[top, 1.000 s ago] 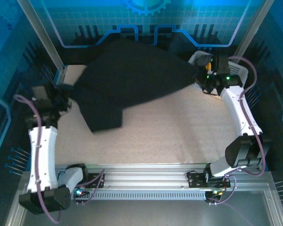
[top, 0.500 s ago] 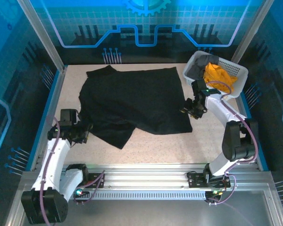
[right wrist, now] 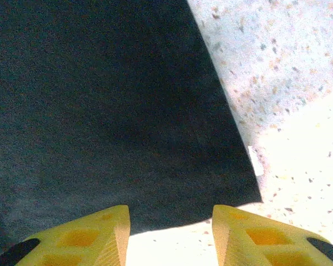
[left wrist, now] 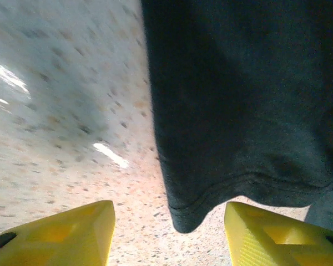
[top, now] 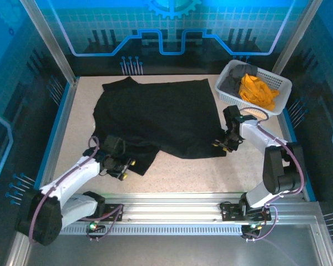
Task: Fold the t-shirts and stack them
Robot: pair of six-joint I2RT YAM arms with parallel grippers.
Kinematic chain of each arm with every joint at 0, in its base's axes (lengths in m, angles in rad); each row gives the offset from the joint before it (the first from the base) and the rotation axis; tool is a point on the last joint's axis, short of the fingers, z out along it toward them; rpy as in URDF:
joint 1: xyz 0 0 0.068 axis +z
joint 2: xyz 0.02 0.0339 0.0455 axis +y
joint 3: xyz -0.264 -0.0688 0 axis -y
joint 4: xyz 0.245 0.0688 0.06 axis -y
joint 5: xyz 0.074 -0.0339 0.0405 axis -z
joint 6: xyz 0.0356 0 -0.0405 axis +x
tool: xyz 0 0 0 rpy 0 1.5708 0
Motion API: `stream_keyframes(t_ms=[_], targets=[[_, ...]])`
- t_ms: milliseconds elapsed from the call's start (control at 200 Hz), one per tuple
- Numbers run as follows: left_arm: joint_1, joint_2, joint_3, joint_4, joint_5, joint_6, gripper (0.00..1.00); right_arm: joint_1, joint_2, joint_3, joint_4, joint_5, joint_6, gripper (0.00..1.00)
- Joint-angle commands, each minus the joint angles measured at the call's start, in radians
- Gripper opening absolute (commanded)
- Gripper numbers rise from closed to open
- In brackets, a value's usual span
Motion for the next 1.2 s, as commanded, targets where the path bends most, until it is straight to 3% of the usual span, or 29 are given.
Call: stream_keyframes(t_ms=[0,170,350,470,640,815,1195], targets=[[-0.068,0.098,-0.016,0.131,-0.003,-0.101,0.55,-0.021,-0.053,-0.036,-0.009,-0.016,-0.014,0.45],[-0.081,0.214,-0.012,0.238,-0.051,-0.11,0.44,-0.052,-0.088,-0.068,-0.02,-0.018,-0.022,0.45],[-0.08,0.259,0.024,0.214,-0.117,-0.073,0.0,-0.114,-0.116,-0.127,-0.012,-0.029,-0.017,0.45],[-0.071,0.126,0.004,0.064,-0.165,-0.037,0.0,-0.165,-0.117,-0.146,-0.002,-0.048,-0.012,0.45],[-0.032,-0.195,-0.014,-0.303,-0.204,0.025,0.0,-0.197,-0.12,-0.161,-0.004,-0.053,0.0,0.44],[0.017,-0.498,-0.046,-0.521,-0.215,-0.008,0.0,-0.199,-0.105,-0.203,0.022,-0.103,0.048,0.39],[0.021,-0.549,0.146,-0.815,-0.428,-0.051,0.0,-0.19,-0.101,-0.249,0.063,-0.142,0.092,0.35]])
